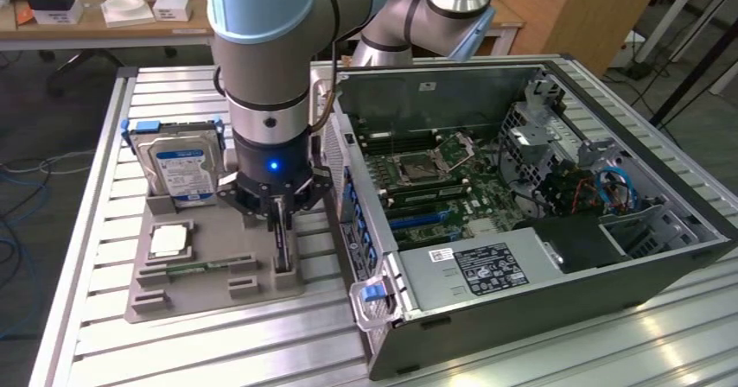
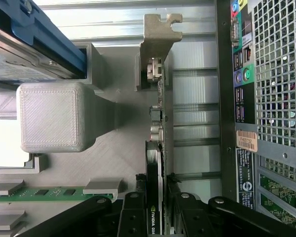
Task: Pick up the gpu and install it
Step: 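Pick up the gpu and move the gpu toward the slot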
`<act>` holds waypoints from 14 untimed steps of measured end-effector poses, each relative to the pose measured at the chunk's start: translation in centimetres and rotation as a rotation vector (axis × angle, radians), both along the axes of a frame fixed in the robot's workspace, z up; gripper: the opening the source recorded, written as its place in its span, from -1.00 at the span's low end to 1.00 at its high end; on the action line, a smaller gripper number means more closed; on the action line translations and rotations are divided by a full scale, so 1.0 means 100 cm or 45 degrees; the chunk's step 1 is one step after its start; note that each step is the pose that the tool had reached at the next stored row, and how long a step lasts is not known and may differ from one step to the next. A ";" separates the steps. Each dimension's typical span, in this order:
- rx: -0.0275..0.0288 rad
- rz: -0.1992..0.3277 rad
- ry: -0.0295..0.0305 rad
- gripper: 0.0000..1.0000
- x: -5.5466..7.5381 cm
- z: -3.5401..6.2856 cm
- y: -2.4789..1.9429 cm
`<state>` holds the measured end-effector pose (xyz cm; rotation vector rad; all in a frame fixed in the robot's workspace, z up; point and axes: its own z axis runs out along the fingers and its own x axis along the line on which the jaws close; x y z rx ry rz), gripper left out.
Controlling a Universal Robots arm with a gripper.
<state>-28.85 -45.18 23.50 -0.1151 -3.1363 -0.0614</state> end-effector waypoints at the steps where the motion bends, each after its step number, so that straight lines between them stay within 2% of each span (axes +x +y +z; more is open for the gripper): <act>1: -0.0001 0.000 0.0001 -0.43 0.000 0.0000 0.0000; 2: -0.0001 0.000 0.0000 -0.48 0.000 0.0000 0.0000; 14: -0.0001 0.000 -0.0001 -0.48 0.000 0.0000 0.0000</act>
